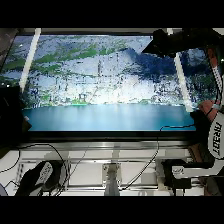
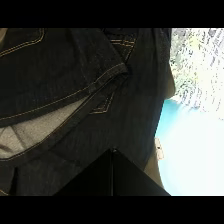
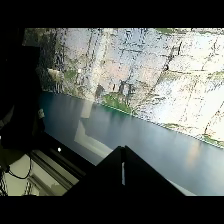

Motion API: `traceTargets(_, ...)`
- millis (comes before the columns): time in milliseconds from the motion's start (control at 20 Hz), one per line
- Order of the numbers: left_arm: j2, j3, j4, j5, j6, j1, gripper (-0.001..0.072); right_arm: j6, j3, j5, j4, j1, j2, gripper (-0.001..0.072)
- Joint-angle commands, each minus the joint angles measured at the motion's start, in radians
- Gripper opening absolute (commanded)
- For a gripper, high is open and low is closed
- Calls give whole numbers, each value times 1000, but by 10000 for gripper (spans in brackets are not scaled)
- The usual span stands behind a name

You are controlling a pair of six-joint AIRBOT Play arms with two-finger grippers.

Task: Fold the clothes and pants, and hang the long-sleeved shirts on hangers.

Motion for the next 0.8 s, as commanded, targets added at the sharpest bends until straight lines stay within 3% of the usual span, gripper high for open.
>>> traceTargets(0,-1,0,-2,0,0,1,25,0,0,0,0,1,0,26)
traceTargets(350,-48,0,61,3,10,1,31,0,0,0,0,1,0,26)
traceTargets(400,-72,0,78,2,41,1,114,0,0,1,0,1,0,27)
traceTargets(500,-122,0,112,-9,82,1,462,0,0,1,3,-3,0,27)
traceTargets(550,-148,0,146,-11,83,1,502,0,0,1,3,-3,0,26)
traceTargets(750,-248,0,269,39,82,2,516,0,0,1,3,-3,0,26)
